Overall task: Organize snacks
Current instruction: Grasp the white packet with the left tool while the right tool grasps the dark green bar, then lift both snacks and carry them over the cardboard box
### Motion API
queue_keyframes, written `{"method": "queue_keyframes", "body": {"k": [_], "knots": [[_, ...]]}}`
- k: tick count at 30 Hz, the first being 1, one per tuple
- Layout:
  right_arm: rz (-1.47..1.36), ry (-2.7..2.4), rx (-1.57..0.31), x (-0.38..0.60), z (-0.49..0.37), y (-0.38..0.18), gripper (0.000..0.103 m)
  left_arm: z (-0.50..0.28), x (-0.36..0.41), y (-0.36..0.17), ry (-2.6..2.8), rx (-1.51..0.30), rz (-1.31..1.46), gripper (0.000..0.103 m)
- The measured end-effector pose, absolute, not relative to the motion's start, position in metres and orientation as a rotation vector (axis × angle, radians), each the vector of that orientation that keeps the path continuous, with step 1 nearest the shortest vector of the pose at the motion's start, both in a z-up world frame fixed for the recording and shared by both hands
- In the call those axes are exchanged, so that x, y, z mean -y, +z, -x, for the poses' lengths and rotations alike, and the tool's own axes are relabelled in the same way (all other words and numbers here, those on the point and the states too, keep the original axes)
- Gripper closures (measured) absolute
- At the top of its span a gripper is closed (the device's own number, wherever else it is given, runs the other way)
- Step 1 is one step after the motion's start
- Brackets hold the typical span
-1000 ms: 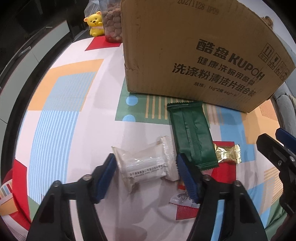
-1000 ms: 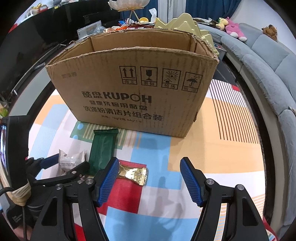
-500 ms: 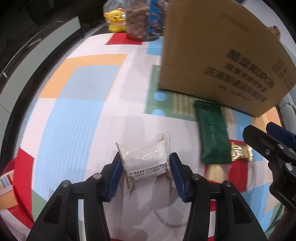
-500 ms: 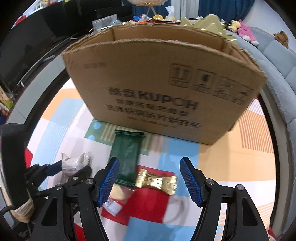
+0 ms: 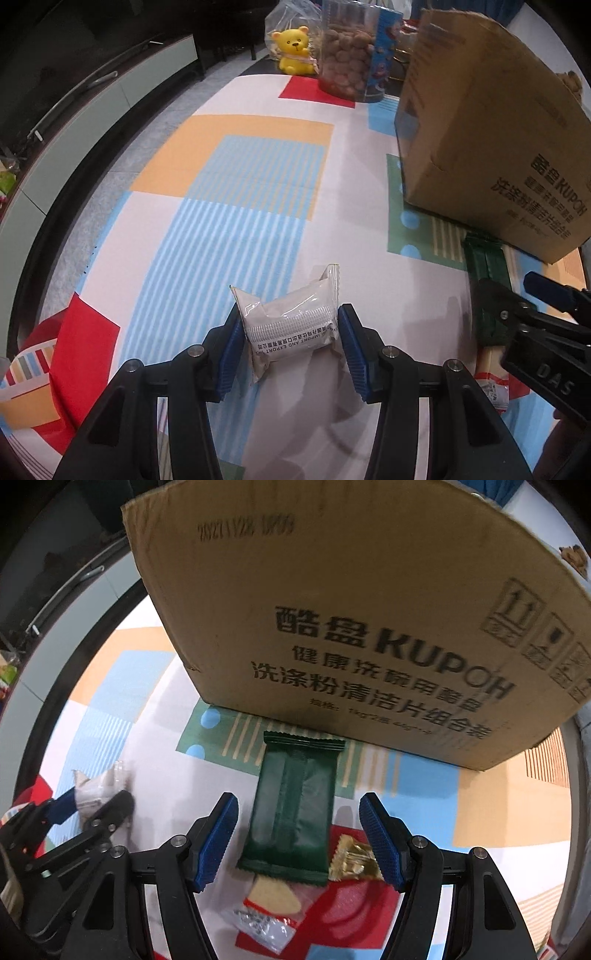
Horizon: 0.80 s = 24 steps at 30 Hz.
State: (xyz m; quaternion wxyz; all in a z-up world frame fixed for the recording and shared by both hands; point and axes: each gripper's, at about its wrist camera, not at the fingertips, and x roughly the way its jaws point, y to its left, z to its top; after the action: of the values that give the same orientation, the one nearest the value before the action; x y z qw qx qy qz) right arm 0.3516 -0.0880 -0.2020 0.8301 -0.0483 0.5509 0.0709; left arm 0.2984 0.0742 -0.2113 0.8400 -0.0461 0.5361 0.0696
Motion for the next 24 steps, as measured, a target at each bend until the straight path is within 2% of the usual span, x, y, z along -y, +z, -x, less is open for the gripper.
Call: {"method": "queue_keyframes", "body": {"k": [8,10,12,24], "knots": [[0.115,0.12,-1.191,0.08,-0.357,-0.216,0.038,-0.298,-0.085,-0.206,0.16,-1.109,0.12,0.054],[0.113,0.136,-1.186,0.077,-0.357,-0.215,0.049,-0.299,-0.085,-0.204,0.157,-1.104,0.122,0.054],[0.125,0.145,-1.187,0.07,-0.359,-0.214,0.056,-0.299,-0.085,-0.204,0.153,-1.103,0.126,0.054],[0.189,0.165,-1.133,0.043,-0.341,-0.194,0.057,-0.3,-0.091,-0.197,0.142,-1.092,0.159,0.054]]}}
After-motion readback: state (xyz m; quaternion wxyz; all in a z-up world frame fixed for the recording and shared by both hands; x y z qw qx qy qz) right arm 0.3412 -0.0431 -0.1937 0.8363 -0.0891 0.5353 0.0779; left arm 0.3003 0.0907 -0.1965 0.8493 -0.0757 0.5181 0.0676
